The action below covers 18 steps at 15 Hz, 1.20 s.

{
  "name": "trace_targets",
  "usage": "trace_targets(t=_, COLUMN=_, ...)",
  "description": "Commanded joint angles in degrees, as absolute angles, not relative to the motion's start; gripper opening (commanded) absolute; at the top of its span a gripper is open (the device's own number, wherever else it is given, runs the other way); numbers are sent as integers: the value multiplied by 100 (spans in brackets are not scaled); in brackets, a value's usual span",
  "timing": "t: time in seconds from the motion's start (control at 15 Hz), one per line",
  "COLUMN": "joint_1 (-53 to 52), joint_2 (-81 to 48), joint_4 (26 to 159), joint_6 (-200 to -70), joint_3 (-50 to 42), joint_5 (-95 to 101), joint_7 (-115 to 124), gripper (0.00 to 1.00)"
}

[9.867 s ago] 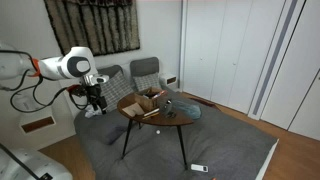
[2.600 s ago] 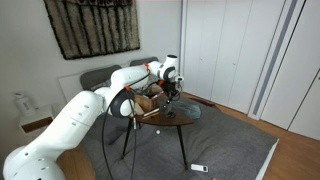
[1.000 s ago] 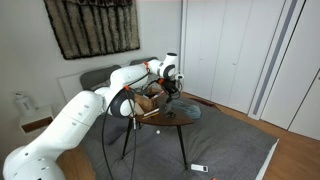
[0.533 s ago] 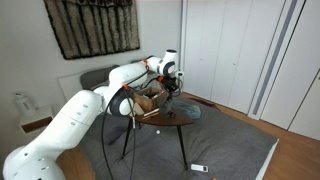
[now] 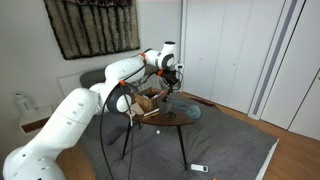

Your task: Put the sunglasses in the box

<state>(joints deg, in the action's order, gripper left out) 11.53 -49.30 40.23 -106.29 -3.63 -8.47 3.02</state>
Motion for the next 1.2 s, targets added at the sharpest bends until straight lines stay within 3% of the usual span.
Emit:
trace_targets(t=0.0, joint_1=1082, joint_2=-4669, joint_4=4091, joint_6=-10507, joint_3=-402, joint_5=-755, joint_7=252, gripper=7)
trace_targets(t=1.13, joint_1=646, joint_2=-4579, joint_4=3799, joint_6=-9750, joint_3=-147, joint_5=-1069, joint_7=783, gripper=8)
